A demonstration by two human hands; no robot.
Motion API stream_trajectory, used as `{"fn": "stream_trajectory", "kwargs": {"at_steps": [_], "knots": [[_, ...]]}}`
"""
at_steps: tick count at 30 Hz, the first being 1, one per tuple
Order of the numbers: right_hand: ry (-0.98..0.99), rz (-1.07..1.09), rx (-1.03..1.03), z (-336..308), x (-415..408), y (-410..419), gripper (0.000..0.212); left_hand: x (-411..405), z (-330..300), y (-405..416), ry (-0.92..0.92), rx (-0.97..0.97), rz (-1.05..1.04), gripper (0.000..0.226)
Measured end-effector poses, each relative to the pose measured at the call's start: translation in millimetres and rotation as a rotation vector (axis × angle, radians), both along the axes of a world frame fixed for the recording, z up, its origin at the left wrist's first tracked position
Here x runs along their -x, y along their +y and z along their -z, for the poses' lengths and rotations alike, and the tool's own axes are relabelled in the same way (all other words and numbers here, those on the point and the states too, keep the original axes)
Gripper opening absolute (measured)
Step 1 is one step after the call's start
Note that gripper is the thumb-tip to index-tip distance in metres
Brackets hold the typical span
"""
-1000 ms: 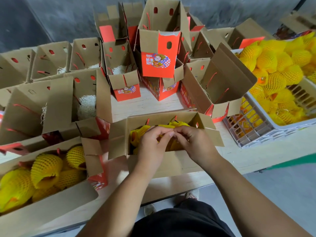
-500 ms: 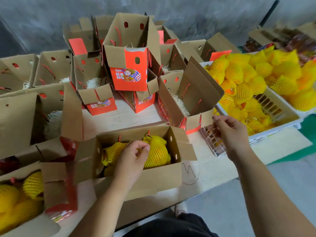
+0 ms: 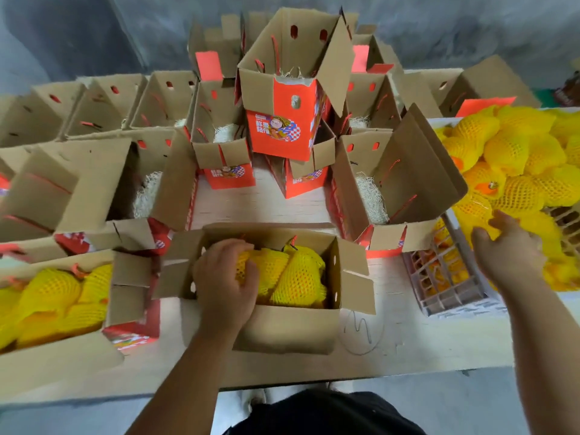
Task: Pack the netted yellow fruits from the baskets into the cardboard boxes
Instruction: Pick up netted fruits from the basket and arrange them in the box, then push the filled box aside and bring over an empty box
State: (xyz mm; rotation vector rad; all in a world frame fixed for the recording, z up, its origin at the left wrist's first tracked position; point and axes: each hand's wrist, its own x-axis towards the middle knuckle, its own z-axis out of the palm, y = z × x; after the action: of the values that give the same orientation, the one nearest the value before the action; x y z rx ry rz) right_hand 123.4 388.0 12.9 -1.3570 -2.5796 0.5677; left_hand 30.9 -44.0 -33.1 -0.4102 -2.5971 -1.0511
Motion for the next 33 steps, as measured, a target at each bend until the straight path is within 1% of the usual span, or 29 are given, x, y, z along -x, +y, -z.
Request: {"fn": "stream_trajectory", "kwargs": {"at_steps": [1, 2, 3, 4, 5, 6, 7, 8, 10, 12, 14, 15, 16, 18, 19, 21, 22, 24, 26, 30, 33], "knots": [[0.056, -0.011, -0.007, 1.6, 1.5, -15.3, 0.077, 5.7, -0.8, -10.9, -0.031, 0.043, -0.093, 0.031], [0.102, -0.031, -0.021, 3.1, 2.7, -31.0, 0.079, 12.0, -1.0, -23.3, -0.101, 0.098, -0.171, 0.040], [0.135, -0.059, -0.039, 4.7, 4.2, -46.1, 0.077, 16.7, -0.7, -35.2, -0.209, 0.134, -0.228, 0.052], [0.170, -0.089, -0.055, 6.2, 5.7, -59.9, 0.075, 18.7, 0.1, -44.8, -0.332, 0.123, -0.261, 0.062], [0.227, -0.101, -0.063, 6.9, 7.4, -72.6, 0.072, 18.5, 1.1, -50.7, -0.449, 0.063, -0.272, 0.067], [0.304, -0.087, -0.068, 7.4, 8.8, -86.2, 0.069, 17.0, 2.8, -53.9, -0.537, -0.022, -0.269, 0.068], [0.386, -0.071, -0.071, 9.0, 10.0, -99.2, 0.066, 14.6, 4.5, -56.2, -0.573, -0.091, -0.265, 0.065], [0.457, -0.074, -0.063, 11.8, 10.7, -113.6, 0.064, 12.3, 4.8, -57.8, -0.576, -0.122, -0.262, 0.059], [0.531, -0.159, 0.007, 21.1, 12.3, -144.9, 0.057, 10.7, 5.7, -61.1, -0.590, -0.134, -0.243, 0.047], [0.481, -0.259, 0.181, 35.0, 14.1, -178.2, 0.052, 13.1, 7.1, -65.9, -0.626, -0.161, -0.208, 0.044], [0.321, -0.306, 0.457, 47.1, 15.6, -210.3, 0.052, 15.7, 9.6, -73.7, -0.681, -0.206, -0.147, 0.045], [0.247, -0.315, 0.578, 52.1, 15.7, -223.6, 0.054, 17.5, 10.6, -78.7, -0.739, -0.263, -0.119, 0.045], [0.212, -0.326, 0.642, 55.9, 15.7, -234.1, 0.055, 18.8, 10.5, -83.7, -0.809, -0.340, -0.102, 0.045], [0.228, -0.330, 0.660, 59.2, 14.4, -243.3, 0.054, 18.7, 10.1, -93.1, -0.921, -0.466, -0.073, 0.050], [0.248, -0.314, 0.660, 58.7, 15.0, -246.0, 0.056, 17.8, 10.2, -98.0, -0.946, -0.494, -0.061, 0.053], [0.234, -0.252, 0.642, 57.2, 13.6, -242.0, 0.058, 12.3, 11.9, -98.8, -0.949, -0.483, -0.016, 0.060], [0.219, -0.232, 0.611, 58.2, 14.1, -243.2, 0.056, 8.0, 11.9, -102.2, -0.937, -0.469, 0.011, 0.065], [0.202, -0.223, 0.550, 60.1, 16.6, -244.7, 0.044, -0.5, 10.3, -109.1, -0.918, -0.450, 0.053, 0.077], [0.153, -0.242, 0.523, 57.8, 19.3, -247.0, 0.033, -9.7, 7.8, -117.8, -0.917, -0.456, 0.048, 0.082], [0.006, -0.300, 0.544, 55.8, 22.3, -257.1, 0.038, -30.1, 8.6, -140.9, -0.904, -0.448, -0.028, 0.078], [-0.082, -0.374, 0.521, 56.1, 26.6, -271.0, 0.034, -37.4, 4.6, -159.3, -0.866, -0.445, -0.115, 0.066]]}}
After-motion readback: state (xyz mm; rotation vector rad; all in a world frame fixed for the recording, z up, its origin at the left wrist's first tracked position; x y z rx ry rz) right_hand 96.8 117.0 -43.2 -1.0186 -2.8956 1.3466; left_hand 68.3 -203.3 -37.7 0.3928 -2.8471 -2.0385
